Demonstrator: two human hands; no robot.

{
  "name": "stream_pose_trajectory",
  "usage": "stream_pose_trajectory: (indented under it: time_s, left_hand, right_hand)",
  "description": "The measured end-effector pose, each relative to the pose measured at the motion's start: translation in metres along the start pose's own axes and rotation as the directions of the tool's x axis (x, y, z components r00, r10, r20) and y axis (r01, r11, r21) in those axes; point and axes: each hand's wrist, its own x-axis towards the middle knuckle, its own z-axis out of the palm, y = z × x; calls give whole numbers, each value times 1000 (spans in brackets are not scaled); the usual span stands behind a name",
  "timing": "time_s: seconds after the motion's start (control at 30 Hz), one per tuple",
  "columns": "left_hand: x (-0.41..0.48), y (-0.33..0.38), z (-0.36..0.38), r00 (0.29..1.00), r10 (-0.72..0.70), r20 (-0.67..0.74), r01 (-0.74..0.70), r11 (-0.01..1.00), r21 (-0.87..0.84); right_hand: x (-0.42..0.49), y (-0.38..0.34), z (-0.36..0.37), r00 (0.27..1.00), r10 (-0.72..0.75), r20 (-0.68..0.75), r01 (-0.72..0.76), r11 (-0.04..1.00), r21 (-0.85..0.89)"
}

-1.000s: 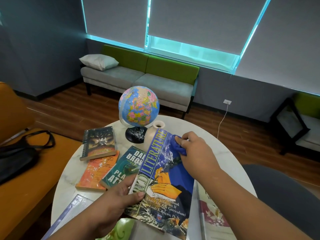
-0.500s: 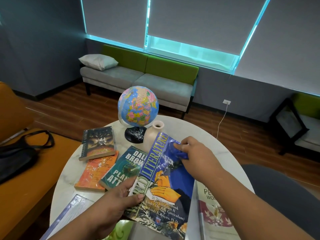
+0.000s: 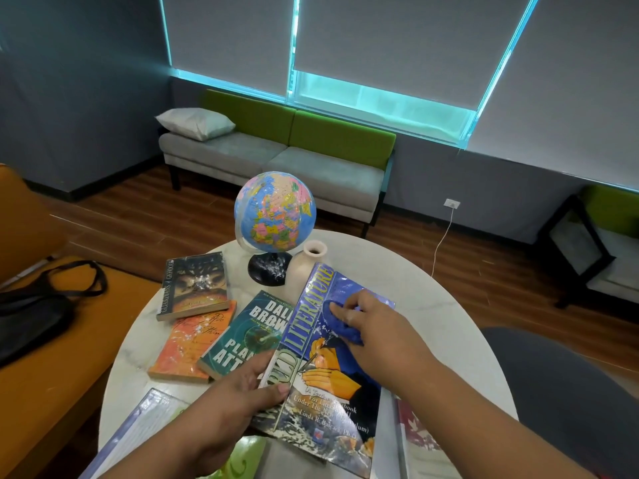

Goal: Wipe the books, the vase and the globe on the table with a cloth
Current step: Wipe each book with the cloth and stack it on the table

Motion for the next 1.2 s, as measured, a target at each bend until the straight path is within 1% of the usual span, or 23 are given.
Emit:
stream_pose_trajectory:
  time_s: [0.03, 0.13, 0.17, 0.27, 0.3, 0.33, 0.4, 0.43, 0.57, 0.6, 0.7, 0.77, 0.83, 0.87, 0.93, 1.0, 1.07, 1.13, 1.17, 1.2]
  left_hand:
    - [0, 0, 0, 1000, 0, -2, 0, 1000, -4]
    - [0, 0, 1, 1000, -9, 0, 9, 1000, -6]
    - [1, 0, 2, 1000, -10, -4, 10, 1000, -10]
    - [0, 1, 3, 1000, -13, -21, 12, 1000, -15]
    - [0, 1, 3, 1000, -16, -23, 15, 1000, -19]
    - [0, 1, 3, 1000, -17, -20, 17, 1000, -24]
    - [0, 1, 2, 1000, -16, -1, 16, 1000, -18]
    - [0, 0, 2, 1000, -15, 6, 15, 1000, -17]
    - [2, -3, 1, 999, -30, -11, 29, 999, -45]
    - [2, -2, 1, 999, -32, -18, 31, 998, -45]
    - [2, 0, 3, 999, -24, -25, 23, 999, -33]
    - [3, 2, 3, 998, -24, -54, 22, 999, -38]
    - [3, 4, 2, 997, -25, -70, 22, 999, -41]
    - [3, 4, 2, 997, -32, -76, 29, 999, -40]
    - [3, 4, 1, 995, -50, -85, 46, 998, -46]
    - [3, 4, 3, 995, -54, -87, 49, 997, -64]
    - [3, 6, 5, 992, -55, -109, 47, 996, -70]
    - [3, 7, 4, 991, -49, -124, 40, 996, -74]
    - [4, 6, 3, 992, -44, -119, 36, 997, -72]
    - [3, 5, 3, 992, -47, -116, 40, 997, -65]
  right_hand:
    - [0, 2, -1, 1000, 3, -5, -3, 1000, 6]
    - [4, 11, -1, 991, 102, -91, -99, 994, 39]
    - [4, 11, 0, 992, 88, -92, -86, 996, 30]
    - [0, 6, 2, 1000, -21, 4, 21, 1000, 6]
    - [0, 8, 2, 1000, -17, 22, 17, 1000, 6]
    - [0, 11, 1, 1000, 17, 13, -17, 1000, 0]
    - [1, 19, 1, 993, 111, -40, -112, 994, -21]
    - [0, 19, 1, 991, 127, -47, -128, 991, -29]
    - [-6, 10, 6, 997, 33, 73, -34, 999, 10]
    - [-6, 10, 5, 997, 31, 75, -33, 999, 19]
    - [-3, 18, 0, 994, 108, 6, -108, 994, 33]
    - [-4, 17, 0, 998, 54, 10, -55, 998, 10]
    - [-7, 15, 3, 997, -61, 52, 59, 998, 31]
    - [-8, 15, 4, 994, -92, 63, 90, 995, 36]
    - [-7, 20, 4, 998, -44, 48, 44, 999, -2]
    - [-7, 22, 5, 1000, 1, 0, -1, 1000, -32]
    - [-12, 16, 6, 998, -57, -10, 56, 998, -11]
    - [-18, 10, 8, 992, -113, 58, 110, 993, 45]
    - [-19, 11, 10, 991, -110, 78, 106, 993, 61]
    - [-18, 14, 12, 993, -97, 64, 93, 993, 72]
